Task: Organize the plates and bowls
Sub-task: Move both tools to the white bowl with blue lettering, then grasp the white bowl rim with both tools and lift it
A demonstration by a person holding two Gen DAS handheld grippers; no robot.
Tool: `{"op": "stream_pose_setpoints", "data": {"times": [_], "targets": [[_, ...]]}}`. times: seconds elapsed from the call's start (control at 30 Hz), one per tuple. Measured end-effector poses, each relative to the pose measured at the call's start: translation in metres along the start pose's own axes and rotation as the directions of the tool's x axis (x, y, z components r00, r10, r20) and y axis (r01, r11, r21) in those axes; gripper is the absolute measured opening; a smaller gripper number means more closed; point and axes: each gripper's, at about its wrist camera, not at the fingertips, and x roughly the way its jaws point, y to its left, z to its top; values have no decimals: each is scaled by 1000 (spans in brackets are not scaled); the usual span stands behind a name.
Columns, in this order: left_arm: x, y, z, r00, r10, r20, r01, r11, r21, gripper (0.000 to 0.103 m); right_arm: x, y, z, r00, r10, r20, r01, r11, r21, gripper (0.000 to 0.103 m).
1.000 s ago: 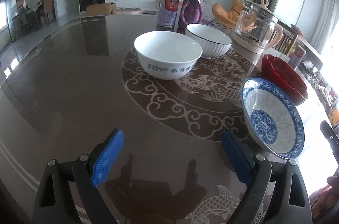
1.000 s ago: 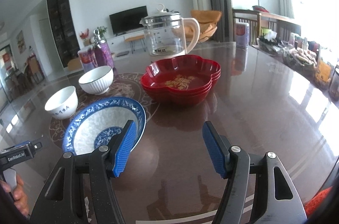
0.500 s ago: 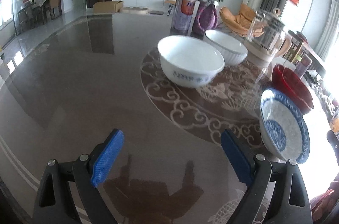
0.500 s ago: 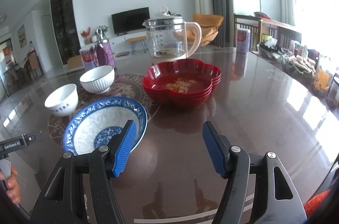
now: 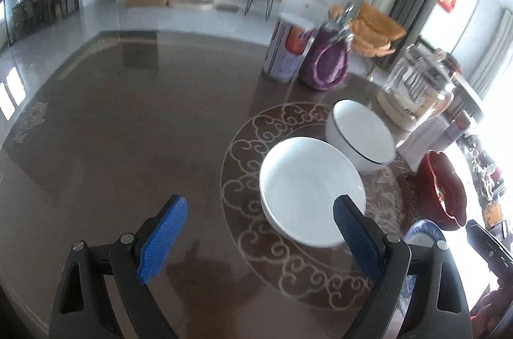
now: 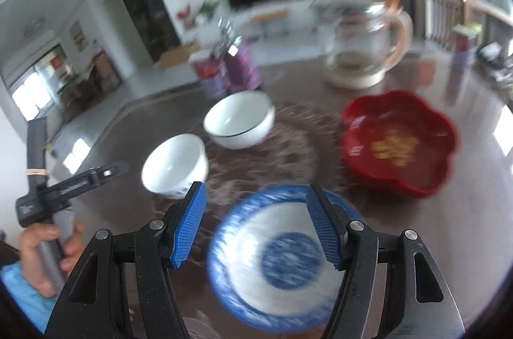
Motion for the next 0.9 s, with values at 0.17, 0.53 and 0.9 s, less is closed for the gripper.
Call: {"op": "stream_pose_setpoints", "data": {"times": [0.17,0.53,0.9], "targets": [[35,0,9,995,20,-101,-18,1000,23,64,71,12,24,973,102,-209,-83,992,99,68],[63,-4,7,983,28,-183,-18,998,59,28,138,12,21,951,160,-263,-98,967,234,48],[65,-7,8,988,5,-152,7,997,75,6,165,32,21,939,121,-321,-61,980,191,26]]}}
